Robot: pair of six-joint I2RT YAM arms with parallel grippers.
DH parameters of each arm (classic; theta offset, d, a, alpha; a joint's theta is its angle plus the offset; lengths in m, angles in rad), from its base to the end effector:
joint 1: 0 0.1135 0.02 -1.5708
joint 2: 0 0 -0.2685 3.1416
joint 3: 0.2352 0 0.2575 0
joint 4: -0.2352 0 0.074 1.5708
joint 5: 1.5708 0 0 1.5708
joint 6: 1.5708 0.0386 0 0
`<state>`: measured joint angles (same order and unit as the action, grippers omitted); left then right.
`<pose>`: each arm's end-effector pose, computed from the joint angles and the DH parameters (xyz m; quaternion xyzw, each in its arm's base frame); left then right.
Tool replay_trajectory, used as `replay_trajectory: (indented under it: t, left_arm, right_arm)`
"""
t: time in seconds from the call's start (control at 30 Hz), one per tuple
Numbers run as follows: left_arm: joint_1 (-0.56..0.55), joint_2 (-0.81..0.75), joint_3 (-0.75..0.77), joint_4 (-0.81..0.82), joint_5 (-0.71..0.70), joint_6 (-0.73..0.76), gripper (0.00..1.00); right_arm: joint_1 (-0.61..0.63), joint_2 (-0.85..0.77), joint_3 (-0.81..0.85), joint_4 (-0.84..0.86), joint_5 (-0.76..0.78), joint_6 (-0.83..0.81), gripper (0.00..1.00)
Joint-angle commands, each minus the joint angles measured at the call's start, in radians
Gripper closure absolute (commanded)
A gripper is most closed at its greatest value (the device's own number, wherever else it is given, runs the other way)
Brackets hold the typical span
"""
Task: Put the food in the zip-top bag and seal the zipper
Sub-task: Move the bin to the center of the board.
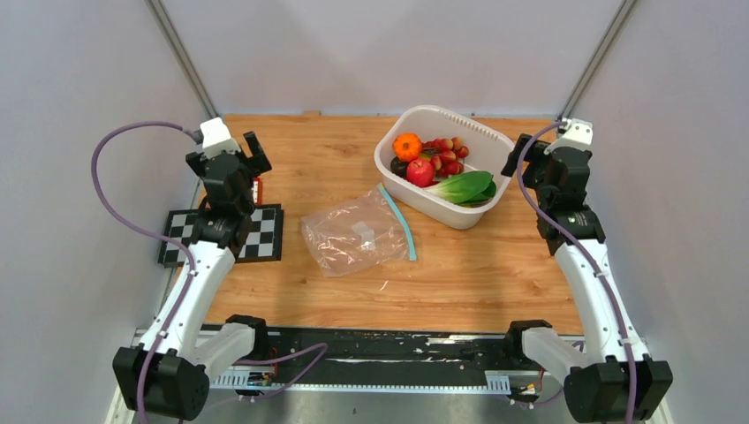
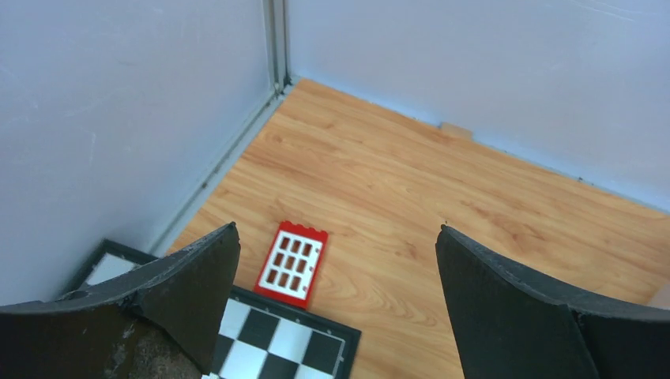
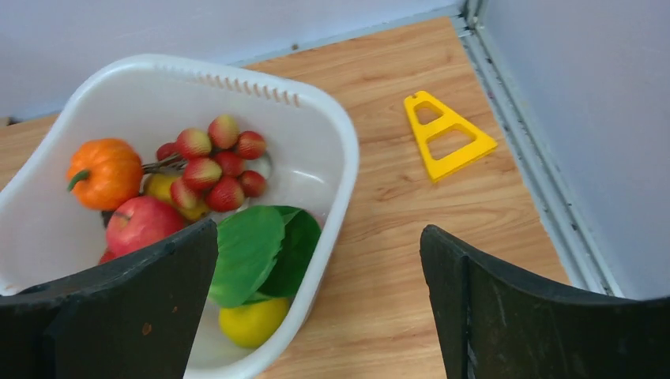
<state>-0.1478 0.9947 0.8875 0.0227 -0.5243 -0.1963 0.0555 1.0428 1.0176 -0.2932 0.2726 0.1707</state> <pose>0.2364 -0.0157 0.3625 -0.1925 0.7067 0.0761 0.6765 0.2424 0.0031 0.3643 0.1257 0.7968 -0.0439 0.5893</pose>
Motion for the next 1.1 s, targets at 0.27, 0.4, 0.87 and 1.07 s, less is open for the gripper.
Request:
replay_trajectory:
  t: [0.27,0.4,0.87,1.07]
  left_arm:
    - [0.007,-0.119,-0.017,-0.168,0.136,-0.268,0.00]
    - [0.007,-0.072,0.012,-0.162,0.342,-0.208,0.00]
    - [0.006,-0.061,-0.005,-0.170,0.724,-0.211,0.00]
    - [0.007,-0.032,-0.018,-0.156,0.842,-0.204,0.00]
  right_arm:
    - [0.001,-0.057,0.018,0.015,-0.742,0.048,0.04]
    - [0.025,0.103,0.135,-0.105,-0.787,0.014,0.00]
    - [0.106,0.435,0.316,-0.304,-0.713,-0.117,0.00]
    - [0.124,0.447,0.226,-0.341,-0.736,-0.123,0.00]
